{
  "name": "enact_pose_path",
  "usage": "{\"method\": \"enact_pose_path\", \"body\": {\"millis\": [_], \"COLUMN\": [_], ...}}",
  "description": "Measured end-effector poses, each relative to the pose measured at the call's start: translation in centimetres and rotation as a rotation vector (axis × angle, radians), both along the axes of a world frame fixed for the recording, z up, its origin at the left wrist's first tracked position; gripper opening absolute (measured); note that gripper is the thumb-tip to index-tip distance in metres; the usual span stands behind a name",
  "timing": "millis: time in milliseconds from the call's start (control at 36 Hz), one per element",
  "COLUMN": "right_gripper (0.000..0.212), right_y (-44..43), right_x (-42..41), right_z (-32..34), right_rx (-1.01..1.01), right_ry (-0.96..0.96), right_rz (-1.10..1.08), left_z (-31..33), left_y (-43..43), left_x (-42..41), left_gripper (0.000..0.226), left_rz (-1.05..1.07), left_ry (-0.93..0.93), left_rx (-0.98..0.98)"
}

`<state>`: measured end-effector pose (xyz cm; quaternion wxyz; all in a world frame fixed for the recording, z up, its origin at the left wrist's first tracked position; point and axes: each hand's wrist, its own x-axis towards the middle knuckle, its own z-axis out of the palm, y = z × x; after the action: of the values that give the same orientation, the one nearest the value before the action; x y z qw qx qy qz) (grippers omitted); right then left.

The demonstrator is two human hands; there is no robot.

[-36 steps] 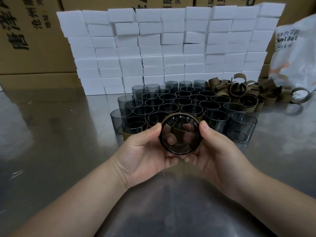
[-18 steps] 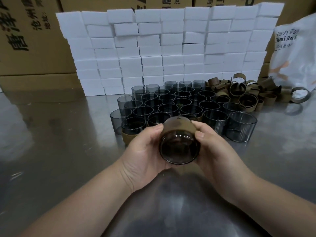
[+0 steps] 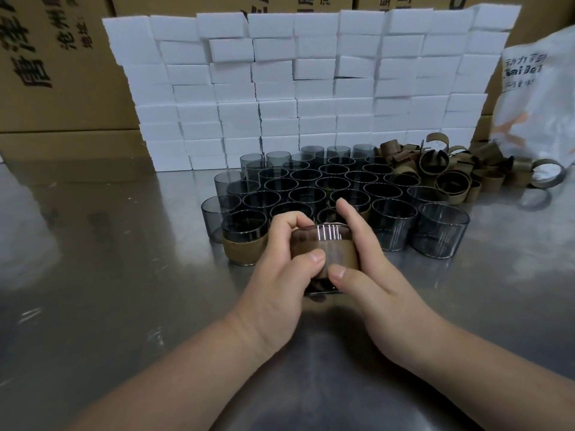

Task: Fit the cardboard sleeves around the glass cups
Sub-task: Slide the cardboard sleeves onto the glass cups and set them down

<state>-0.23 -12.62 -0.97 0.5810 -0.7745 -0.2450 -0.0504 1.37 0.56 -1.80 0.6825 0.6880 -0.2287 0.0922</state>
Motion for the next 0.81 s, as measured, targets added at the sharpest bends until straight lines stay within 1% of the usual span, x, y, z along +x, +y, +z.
{"method": "enact_pose_path", "body": {"millis": [56, 167, 306, 333, 389, 417, 444, 472, 528, 583, 639, 722, 750, 806], "right_gripper": [0.062, 0.062, 0.065, 0.068, 0.083, 0.089, 0.091, 0.085, 0.067, 0.058, 0.058, 0.068, 0.072, 0.077], "right_y": [0.05, 0.34, 0.1, -0.04, -0.21, -0.23, -0.21, -0.14, -0.05, 0.03, -0.01, -0.08, -0.1, -0.07], "right_x": [0.04, 0.31, 0.4, 0.36, 0.39, 0.43, 0.49, 0.56, 0.71, 0.77, 0.8, 0.66, 0.62, 0.56], "right_z": [-0.24, -0.85, -1.02, -0.95, -0.85, -0.79, -0.71, -0.69, -0.78, -0.91, -0.91, -0.75, -0.7, -0.65], "right_rx": [-0.018, 0.02, 0.013, 0.002, -0.054, -0.086, -0.103, -0.104, -0.085, -0.086, -0.064, 0.071, 0.096, 0.113], "right_ry": [-0.017, -0.049, -0.054, -0.039, -0.03, -0.04, -0.063, -0.1, -0.178, -0.217, -0.218, -0.13, -0.109, -0.085], "right_rz": [-0.003, -0.01, 0.023, 0.042, 0.054, 0.046, 0.035, 0.025, 0.003, -0.001, 0.02, 0.068, 0.074, 0.08], "left_z": [-0.01, 0.05, 0.22, 0.27, 0.4, 0.42, 0.4, 0.37, 0.34, 0.32, 0.45, 0.49, 0.46, 0.26], "left_y": [0.0, -0.24, -0.35, -0.37, -0.4, -0.41, -0.41, -0.42, -0.39, -0.22, -0.06, -0.12, -0.18, -0.34], "left_x": [0.0, -0.12, -0.33, -0.31, -0.32, -0.3, -0.27, -0.27, -0.27, -0.27, -0.44, -0.68, -0.68, -0.5], "left_gripper": [0.04, 0.043, 0.043, 0.039, 0.03, 0.029, 0.03, 0.03, 0.03, 0.032, 0.035, 0.058, 0.062, 0.062], "left_rz": [-0.002, 0.049, 0.073, 0.069, 0.053, 0.058, 0.07, 0.077, 0.083, 0.079, 0.06, 0.056, 0.063, 0.093], "left_ry": [-0.011, -0.056, -0.039, -0.024, 0.016, 0.024, 0.022, 0.015, 0.001, -0.017, -0.061, -0.229, -0.26, -0.292], "left_rx": [-0.008, 0.033, 0.054, 0.052, 0.029, 0.029, 0.039, 0.048, 0.049, 0.035, 0.067, 0.184, 0.209, 0.22]}}
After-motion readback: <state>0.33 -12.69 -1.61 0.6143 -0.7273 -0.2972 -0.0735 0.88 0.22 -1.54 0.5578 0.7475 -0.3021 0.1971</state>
